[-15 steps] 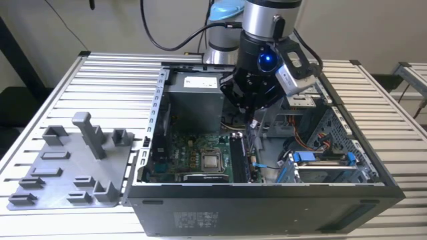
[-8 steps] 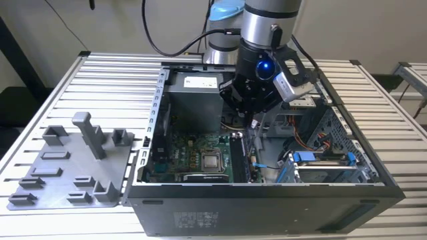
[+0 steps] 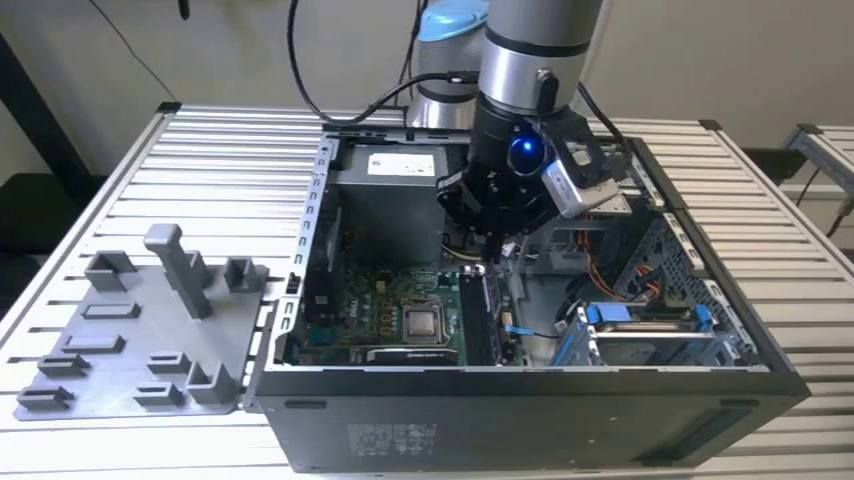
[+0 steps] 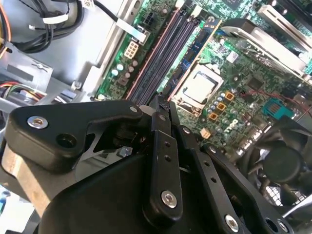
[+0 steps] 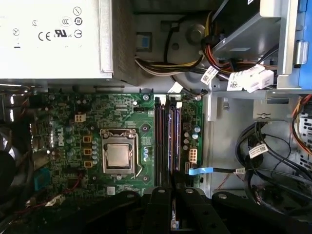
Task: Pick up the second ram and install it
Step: 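Insert the second ram into the second slot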
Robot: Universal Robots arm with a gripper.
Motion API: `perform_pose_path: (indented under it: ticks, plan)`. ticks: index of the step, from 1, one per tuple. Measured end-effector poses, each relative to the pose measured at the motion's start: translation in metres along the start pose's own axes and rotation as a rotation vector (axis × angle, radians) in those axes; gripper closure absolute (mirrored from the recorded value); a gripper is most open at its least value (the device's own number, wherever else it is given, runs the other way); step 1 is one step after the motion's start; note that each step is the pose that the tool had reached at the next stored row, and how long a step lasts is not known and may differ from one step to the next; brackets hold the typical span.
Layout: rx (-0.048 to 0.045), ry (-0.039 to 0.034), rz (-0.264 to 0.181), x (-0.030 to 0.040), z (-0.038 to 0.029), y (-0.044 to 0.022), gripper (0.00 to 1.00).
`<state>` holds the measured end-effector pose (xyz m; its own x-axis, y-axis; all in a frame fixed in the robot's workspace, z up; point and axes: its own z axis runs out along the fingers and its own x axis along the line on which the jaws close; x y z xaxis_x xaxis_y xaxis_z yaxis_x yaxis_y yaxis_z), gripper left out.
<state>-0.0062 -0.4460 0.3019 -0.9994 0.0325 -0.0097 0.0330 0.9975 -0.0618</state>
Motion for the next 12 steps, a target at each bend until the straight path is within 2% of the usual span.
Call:
perform_pose_path:
  ticks: [5, 8, 12]
  plan:
    - [-0.0001, 0.0010, 0.000, 0.0014, 0.0090, 0.0005, 0.86]
    - [0.0000, 0.0011, 0.000, 0.0054, 0.0144, 0.0007, 0.86]
    - [0.0000, 0.0012, 0.000, 0.0057, 0.0216, 0.0011, 0.86]
